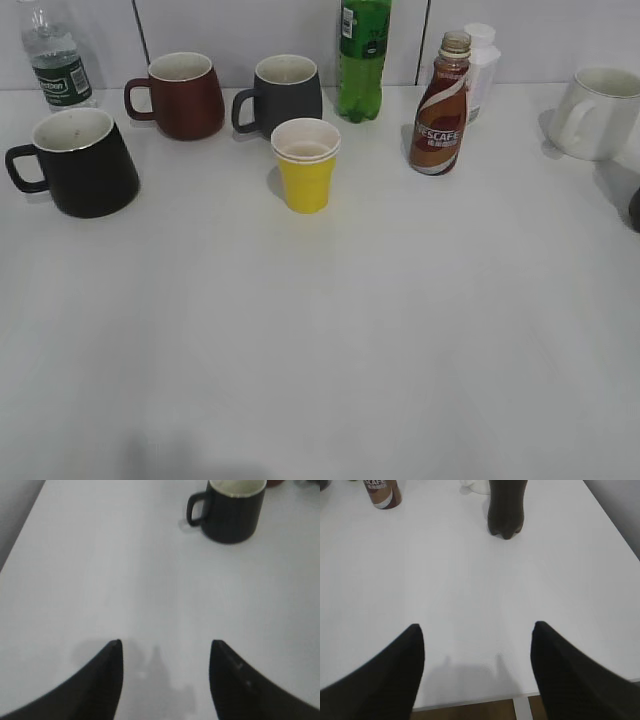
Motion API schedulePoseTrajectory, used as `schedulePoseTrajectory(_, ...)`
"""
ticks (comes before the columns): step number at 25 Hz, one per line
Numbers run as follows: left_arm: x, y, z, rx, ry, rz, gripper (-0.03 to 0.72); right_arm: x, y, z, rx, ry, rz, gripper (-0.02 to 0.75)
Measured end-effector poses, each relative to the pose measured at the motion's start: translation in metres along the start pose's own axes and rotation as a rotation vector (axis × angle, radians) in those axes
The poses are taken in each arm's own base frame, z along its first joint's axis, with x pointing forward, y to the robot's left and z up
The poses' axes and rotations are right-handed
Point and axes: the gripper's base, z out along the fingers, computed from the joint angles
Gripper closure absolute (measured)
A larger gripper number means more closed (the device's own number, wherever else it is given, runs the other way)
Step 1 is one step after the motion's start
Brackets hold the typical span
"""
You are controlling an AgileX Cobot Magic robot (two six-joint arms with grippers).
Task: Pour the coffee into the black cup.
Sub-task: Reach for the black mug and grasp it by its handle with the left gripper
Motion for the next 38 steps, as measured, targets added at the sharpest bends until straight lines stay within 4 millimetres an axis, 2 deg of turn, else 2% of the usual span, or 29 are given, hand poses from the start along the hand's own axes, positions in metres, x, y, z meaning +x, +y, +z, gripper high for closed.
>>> schedulePoseTrajectory(6, -0.025, -0.003, 0.022, 0.013, -0.088, 0.015, 0.260, 0.000, 0.000, 0.000, 0.000, 0.000, 0.000, 0.213)
schedulePoseTrajectory(14, -0.065, -0.008, 0.050, 0.041, -0.328, 0.025, 0.260, 0.000, 0.000, 0.000, 0.000, 0.000, 0.000, 0.213)
schedulePoseTrajectory(20, -0.081, -0.012, 0.073, 0.061, -0.439, 0.027, 0.260, 0.000, 0.000, 0.000, 0.000, 0.000, 0.000, 0.213)
schedulePoseTrajectory(22, -0.079, -0.014, 0.083, 0.068, -0.484, 0.036, 0.260, 0.000, 0.000, 0.000, 0.000, 0.000, 0.000, 0.213)
schedulePoseTrajectory(25, -0.066, -0.017, 0.100, 0.084, -0.506, 0.037, 0.261, 0.000, 0.000, 0.000, 0.000, 0.000, 0.000, 0.213)
schedulePoseTrajectory(30, -0.033, -0.022, 0.128, 0.108, -0.464, 0.007, 0.262, 0.000, 0.000, 0.000, 0.000, 0.000, 0.000, 0.213)
schedulePoseTrajectory(34, -0.009, -0.027, 0.143, 0.134, -0.420, -0.002, 0.262, 0.000, 0.000, 0.000, 0.000, 0.000, 0.000, 0.213)
schedulePoseTrajectory(38, -0.005, -0.029, 0.154, 0.146, -0.420, -0.007, 0.262, 0.000, 0.000, 0.000, 0.000, 0.000, 0.000, 0.213)
